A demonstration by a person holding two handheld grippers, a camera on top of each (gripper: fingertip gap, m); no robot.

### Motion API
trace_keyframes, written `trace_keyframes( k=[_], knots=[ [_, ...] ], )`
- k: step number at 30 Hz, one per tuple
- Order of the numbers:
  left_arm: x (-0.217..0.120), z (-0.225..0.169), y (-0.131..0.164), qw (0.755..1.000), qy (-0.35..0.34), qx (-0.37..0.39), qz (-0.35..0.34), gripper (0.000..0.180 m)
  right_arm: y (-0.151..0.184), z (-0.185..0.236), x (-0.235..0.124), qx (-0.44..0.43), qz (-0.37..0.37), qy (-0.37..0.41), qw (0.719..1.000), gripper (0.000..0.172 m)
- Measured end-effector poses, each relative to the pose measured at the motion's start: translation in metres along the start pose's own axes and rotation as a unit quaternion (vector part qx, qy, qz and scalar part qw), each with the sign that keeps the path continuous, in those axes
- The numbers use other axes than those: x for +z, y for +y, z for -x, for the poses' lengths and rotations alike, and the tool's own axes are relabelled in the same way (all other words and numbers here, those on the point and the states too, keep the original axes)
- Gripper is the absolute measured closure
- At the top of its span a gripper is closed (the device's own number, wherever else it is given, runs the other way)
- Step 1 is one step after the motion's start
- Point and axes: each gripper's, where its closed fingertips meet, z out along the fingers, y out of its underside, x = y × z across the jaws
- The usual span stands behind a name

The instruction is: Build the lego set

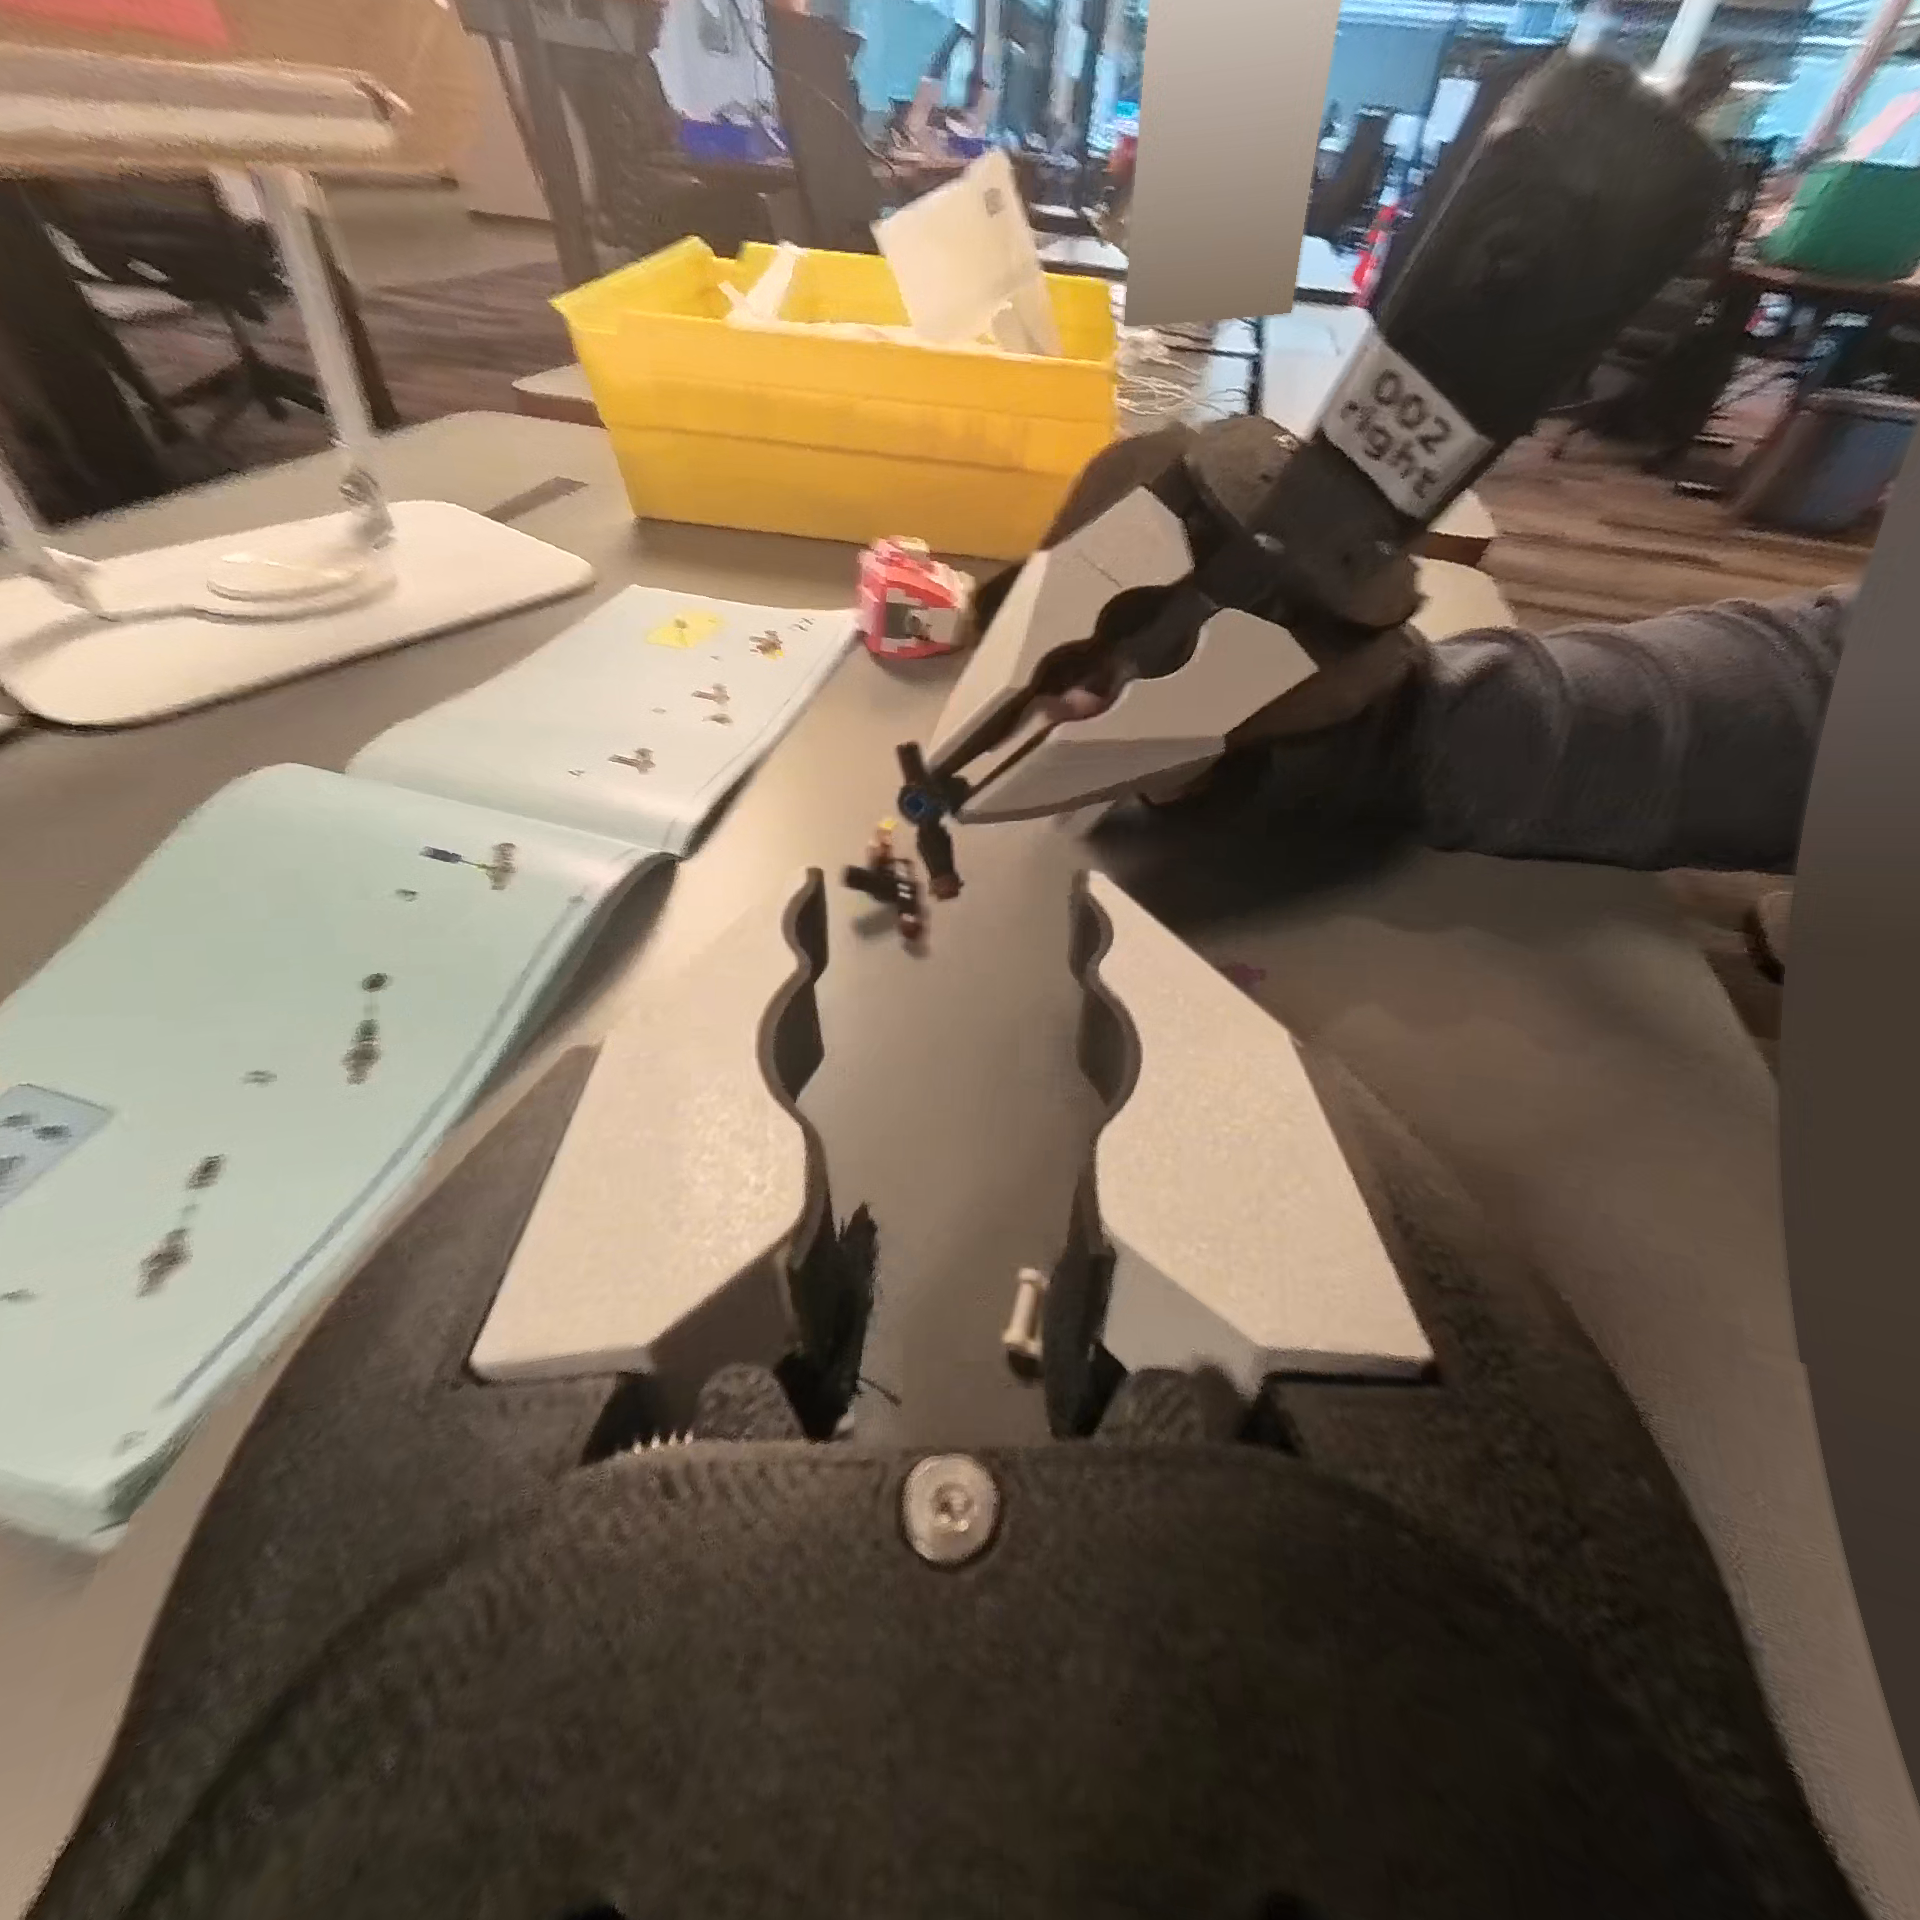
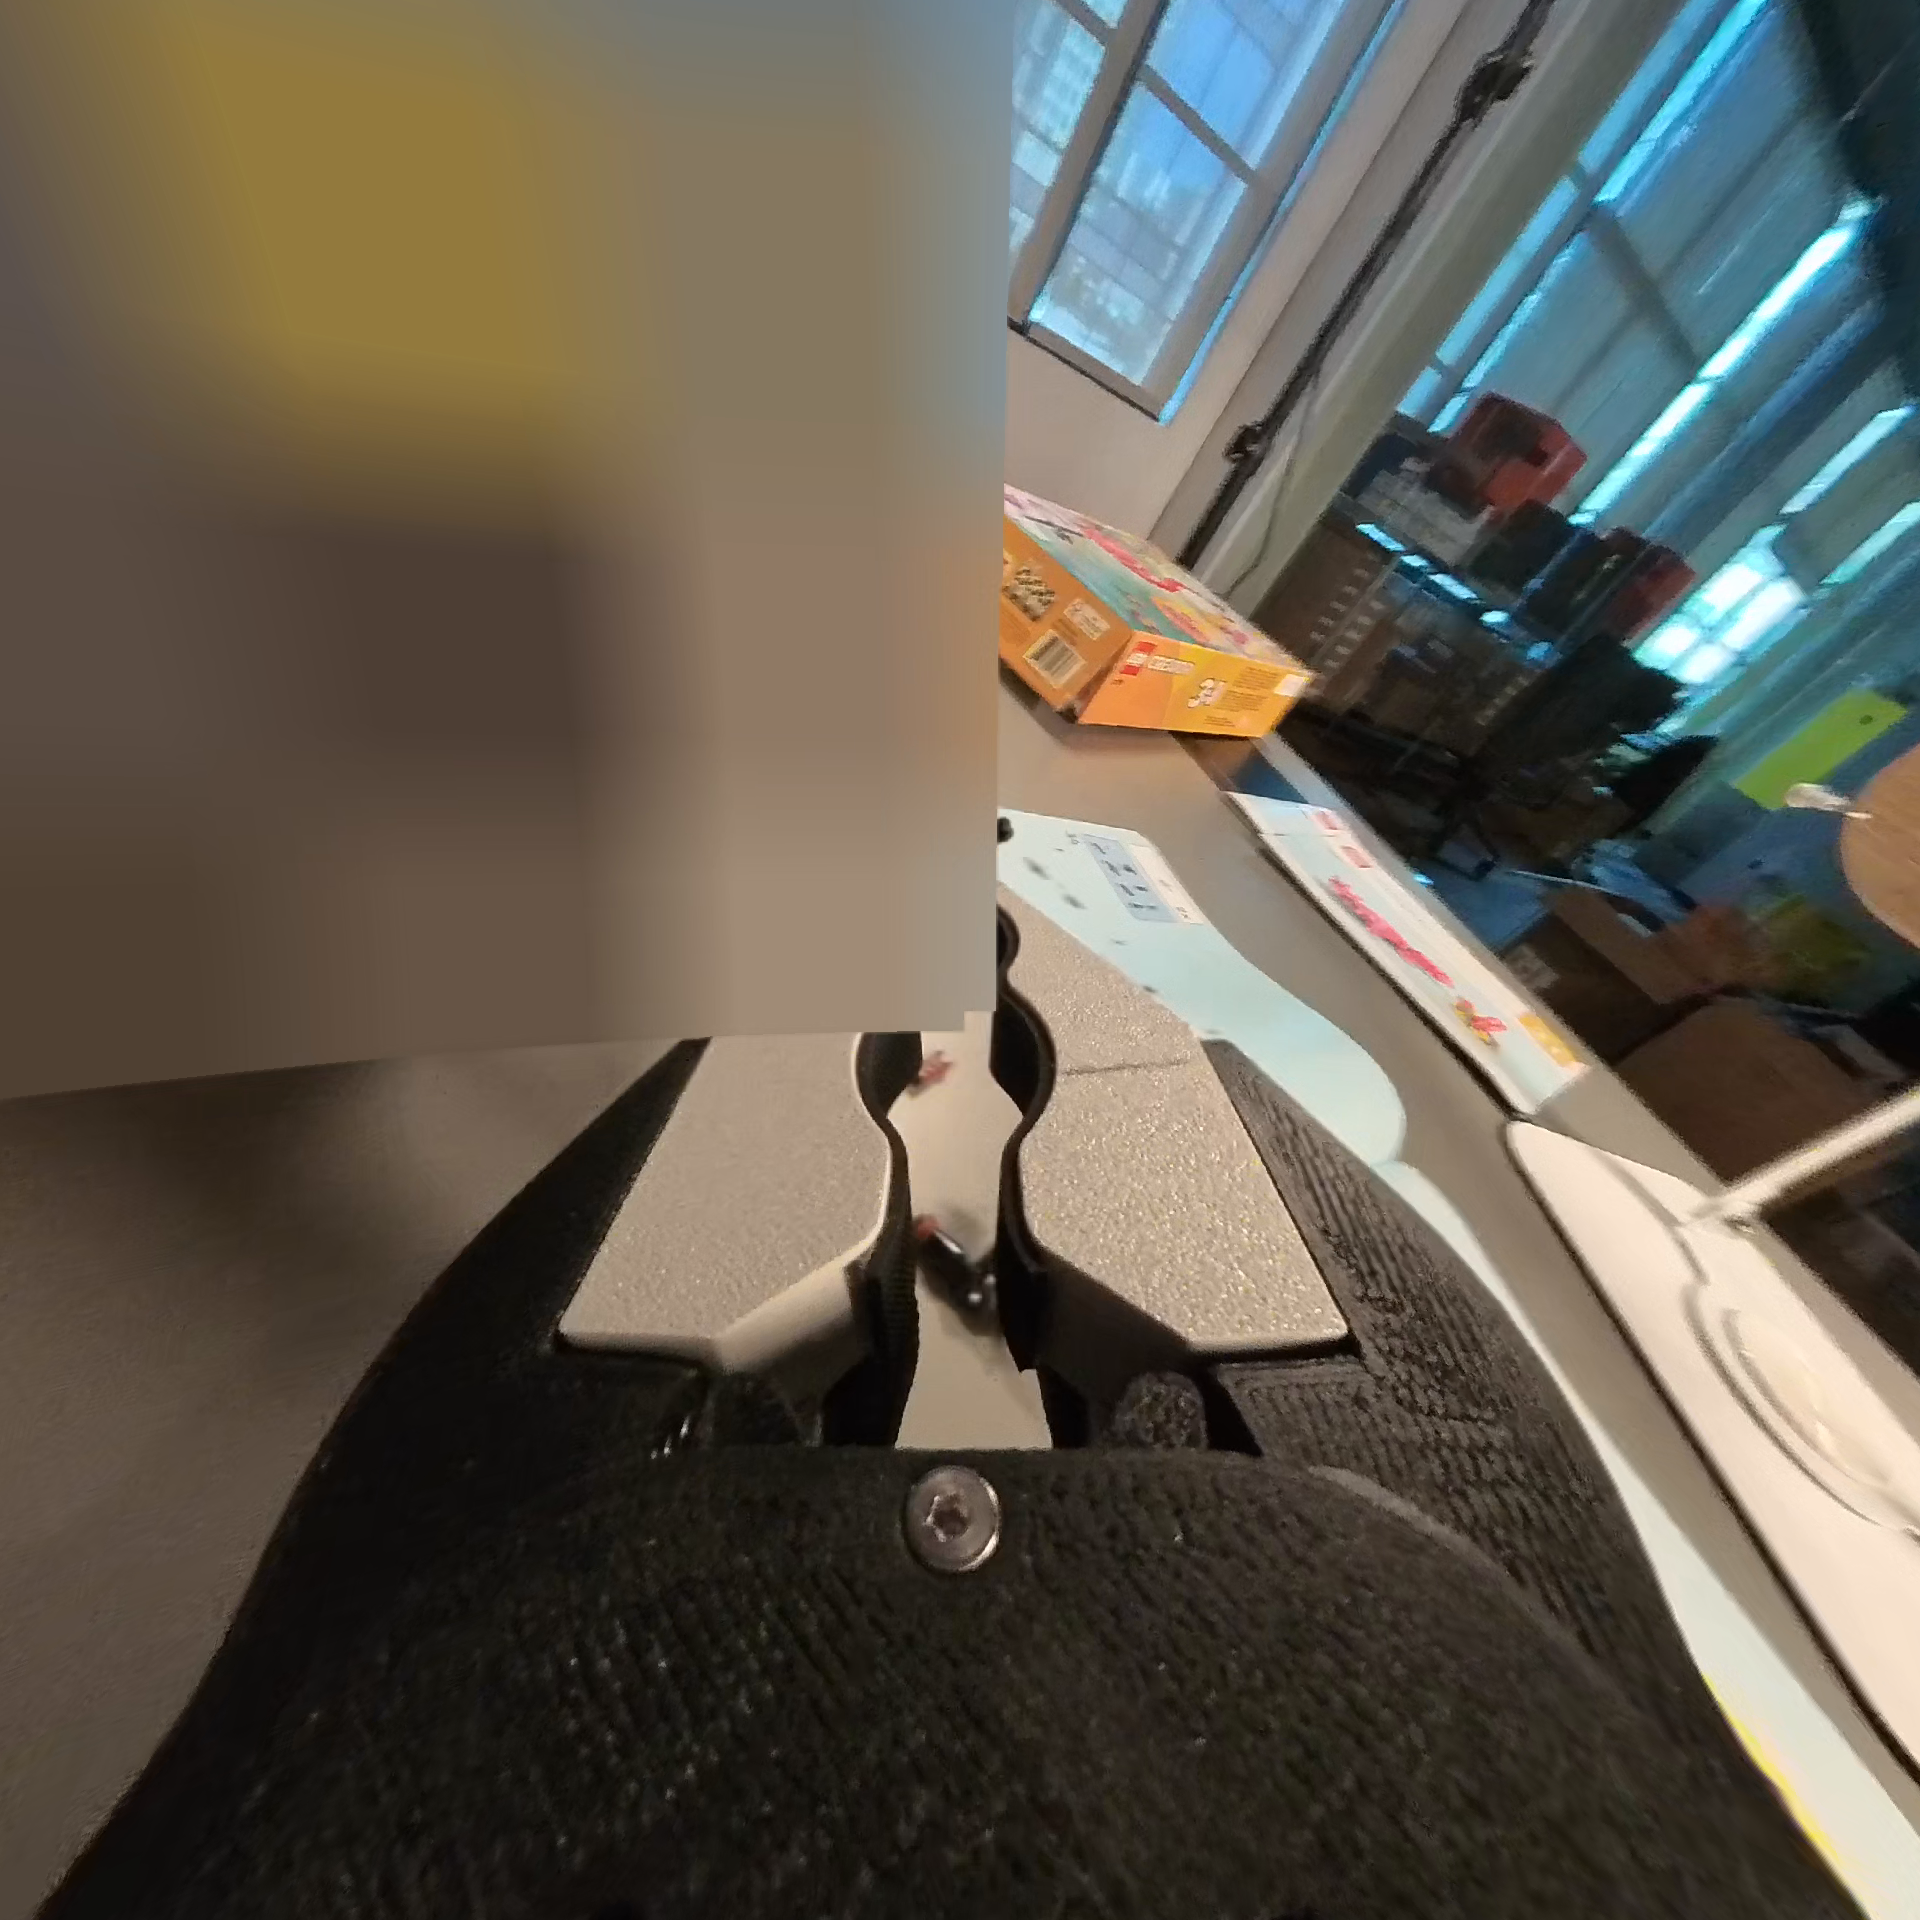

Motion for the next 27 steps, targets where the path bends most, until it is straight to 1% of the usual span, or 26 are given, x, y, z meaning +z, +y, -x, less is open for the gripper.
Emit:
trace_keyframes(
  k=[1, 3, 6, 8, 10, 12, 14, 18, 22, 27],
  knots=[
    [-0.003, 0.007, -0.005, 0.999, -0.027, 0.013, -0.014, 0.136, 0.000, -0.007, -0.001, -0.009, 0.001, 0.024, 1.000, 0.168],
    [-0.015, 0.023, -0.018, 0.994, -0.089, 0.038, -0.050, 0.138, 0.000, -0.024, -0.006, -0.028, 0.001, 0.079, 0.996, 0.168],
    [-0.042, 0.043, -0.043, 0.972, -0.186, 0.080, -0.122, 0.144, -0.001, -0.047, -0.017, -0.043, 0.000, 0.154, 0.987, 0.168],
    [-0.062, 0.040, -0.066, 0.953, -0.208, 0.107, -0.190, 0.144, -0.001, -0.058, -0.024, -0.050, 0.001, 0.192, 0.980, 0.167],
    [-0.086, 0.040, -0.084, 0.928, -0.247, 0.124, -0.249, 0.145, 0.000, -0.068, -0.030, -0.055, 0.001, 0.223, 0.973, 0.167],
    [-0.104, 0.046, -0.092, 0.908, -0.290, 0.135, -0.271, 0.147, 0.000, -0.075, -0.035, -0.056, 0.001, 0.246, 0.968, 0.167],
    [-0.112, 0.051, -0.094, 0.898, -0.312, 0.140, -0.279, 0.148, 0.000, -0.080, -0.039, -0.054, -0.002, 0.263, 0.963, 0.167],
    [-0.106, 0.054, -0.088, 0.903, -0.309, 0.127, -0.270, 0.149, 0.000, -0.086, -0.044, -0.041, -0.008, 0.277, 0.960, 0.167],
    [-0.094, 0.054, -0.080, 0.910, -0.305, 0.134, -0.247, 0.150, -0.001, -0.088, -0.047, -0.032, -0.016, 0.284, 0.958, 0.167],
    [-0.082, 0.052, -0.072, 0.920, -0.291, 0.136, -0.224, 0.151, -0.003, -0.080, -0.041, -0.038, -0.024, 0.257, 0.965, 0.167]
  ],
)
